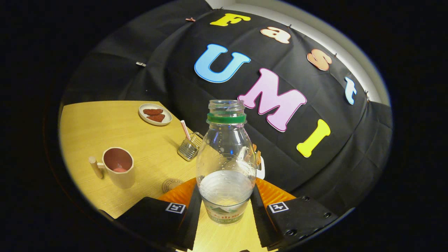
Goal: Take the bottle from table, then pour the juice into the cup, finally place the bottle on the coaster
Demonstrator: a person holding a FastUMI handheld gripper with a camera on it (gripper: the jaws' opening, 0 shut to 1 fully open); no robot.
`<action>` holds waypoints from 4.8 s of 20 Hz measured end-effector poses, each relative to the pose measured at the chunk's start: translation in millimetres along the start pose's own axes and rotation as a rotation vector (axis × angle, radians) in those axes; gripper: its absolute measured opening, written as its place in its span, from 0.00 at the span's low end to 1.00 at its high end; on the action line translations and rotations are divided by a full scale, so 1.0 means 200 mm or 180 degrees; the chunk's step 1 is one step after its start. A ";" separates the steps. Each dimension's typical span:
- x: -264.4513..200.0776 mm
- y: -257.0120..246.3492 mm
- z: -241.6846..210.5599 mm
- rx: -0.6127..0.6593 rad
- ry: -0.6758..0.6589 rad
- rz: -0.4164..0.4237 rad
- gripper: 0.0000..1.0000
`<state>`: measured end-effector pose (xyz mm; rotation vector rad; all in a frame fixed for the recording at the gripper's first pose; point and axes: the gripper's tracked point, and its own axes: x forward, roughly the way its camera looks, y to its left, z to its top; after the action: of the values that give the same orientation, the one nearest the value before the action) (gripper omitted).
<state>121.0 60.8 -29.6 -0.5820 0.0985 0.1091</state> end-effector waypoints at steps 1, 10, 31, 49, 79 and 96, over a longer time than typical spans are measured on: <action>0.00 0.02 0.01 -0.0078 0.0012 0.0013 0.70; 0.07 0.23 -0.05 -0.0823 0.0109 0.0161 0.71; 0.28 0.50 -0.22 -0.2326 0.0158 0.0557 0.70; 0.28 0.63 -0.10 -0.3309 -0.0246 0.0651 0.70; 0.34 0.59 -0.08 -0.4014 -0.0356 0.0654 0.70; 0.40 0.55 -0.03 -0.4449 -0.0455 0.0625 0.70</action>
<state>184.6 154.6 -103.4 -1.9560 -0.0819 0.4206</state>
